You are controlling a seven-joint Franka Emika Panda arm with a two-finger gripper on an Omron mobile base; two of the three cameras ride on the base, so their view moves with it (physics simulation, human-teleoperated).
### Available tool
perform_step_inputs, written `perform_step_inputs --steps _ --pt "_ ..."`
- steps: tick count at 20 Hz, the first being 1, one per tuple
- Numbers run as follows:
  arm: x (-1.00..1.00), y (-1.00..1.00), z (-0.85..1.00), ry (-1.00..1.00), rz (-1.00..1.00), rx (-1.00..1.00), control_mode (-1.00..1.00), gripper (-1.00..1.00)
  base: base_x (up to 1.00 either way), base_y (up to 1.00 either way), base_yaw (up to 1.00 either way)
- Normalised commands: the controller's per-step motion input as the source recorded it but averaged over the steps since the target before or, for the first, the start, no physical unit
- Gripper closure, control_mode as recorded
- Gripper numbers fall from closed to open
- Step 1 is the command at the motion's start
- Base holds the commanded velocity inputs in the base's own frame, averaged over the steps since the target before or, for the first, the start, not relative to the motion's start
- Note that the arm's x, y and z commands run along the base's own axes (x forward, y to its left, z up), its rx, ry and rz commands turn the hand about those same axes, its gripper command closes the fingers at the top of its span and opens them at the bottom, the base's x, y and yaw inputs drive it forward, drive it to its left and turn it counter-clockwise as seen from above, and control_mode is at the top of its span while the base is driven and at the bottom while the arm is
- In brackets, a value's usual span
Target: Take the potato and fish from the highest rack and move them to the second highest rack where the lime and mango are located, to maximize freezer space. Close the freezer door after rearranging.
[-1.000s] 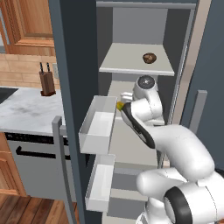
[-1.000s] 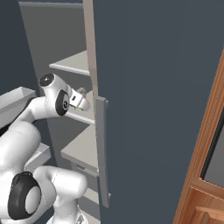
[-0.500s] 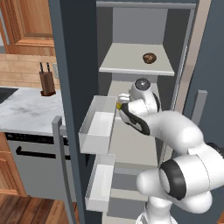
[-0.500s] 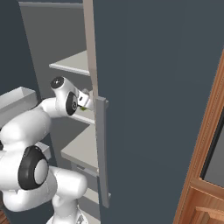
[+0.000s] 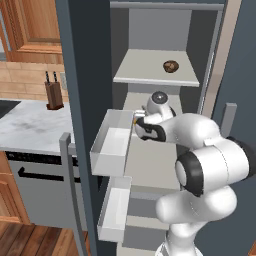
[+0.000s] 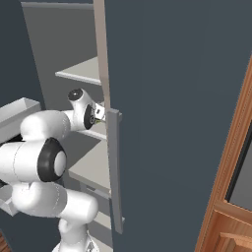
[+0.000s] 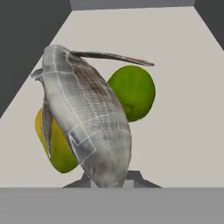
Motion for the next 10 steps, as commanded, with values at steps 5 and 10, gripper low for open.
perform_step_inputs --steps 5,10 --pt "0.45 0.00 -0.30 0.01 0.09 0.00 -1.00 1.00 0.00 0.00 0.00" --pt "0.41 0.00 -0.30 0.00 0.07 -0.01 -1.00 1.00 0.00 0.00 0.00"
